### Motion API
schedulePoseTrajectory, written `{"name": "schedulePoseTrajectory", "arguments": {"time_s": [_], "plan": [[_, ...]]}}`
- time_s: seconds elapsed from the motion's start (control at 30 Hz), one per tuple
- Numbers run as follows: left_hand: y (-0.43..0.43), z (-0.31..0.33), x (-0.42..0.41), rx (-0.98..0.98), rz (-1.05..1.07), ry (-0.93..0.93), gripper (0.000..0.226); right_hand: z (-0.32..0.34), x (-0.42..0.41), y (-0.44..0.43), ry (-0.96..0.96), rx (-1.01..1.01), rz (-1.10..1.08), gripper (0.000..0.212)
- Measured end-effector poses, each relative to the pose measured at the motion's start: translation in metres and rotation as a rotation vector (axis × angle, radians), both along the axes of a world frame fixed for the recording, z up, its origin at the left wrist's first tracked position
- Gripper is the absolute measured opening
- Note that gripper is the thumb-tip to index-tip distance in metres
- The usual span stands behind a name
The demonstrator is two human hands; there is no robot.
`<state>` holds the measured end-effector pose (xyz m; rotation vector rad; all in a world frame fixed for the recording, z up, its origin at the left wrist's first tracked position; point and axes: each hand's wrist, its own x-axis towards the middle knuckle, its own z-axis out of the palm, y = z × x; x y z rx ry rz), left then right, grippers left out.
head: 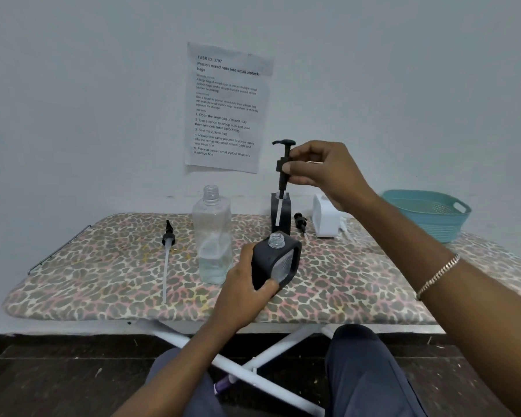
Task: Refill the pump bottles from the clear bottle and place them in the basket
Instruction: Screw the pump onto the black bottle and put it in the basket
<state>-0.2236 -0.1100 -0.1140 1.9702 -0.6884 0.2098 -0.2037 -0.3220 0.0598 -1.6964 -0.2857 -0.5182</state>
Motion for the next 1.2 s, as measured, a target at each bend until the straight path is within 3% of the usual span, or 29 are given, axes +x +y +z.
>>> {"name": "schedulePoseTrajectory", "arguments": {"time_s": [0.47, 1.2], "plan": [[-0.001, 0.000, -0.002, 0.000, 0.007, 0.007, 0.050, -0.040, -0.029, 0.012, -0.032, -0.163, -0.090, 0.021], [-0.001, -0.005, 0.005, -0.054, -0.020, -0.006, 0.047, -0.114, -0.039, 0.022, 0.044, -0.149, -0.121, 0.024]]}}
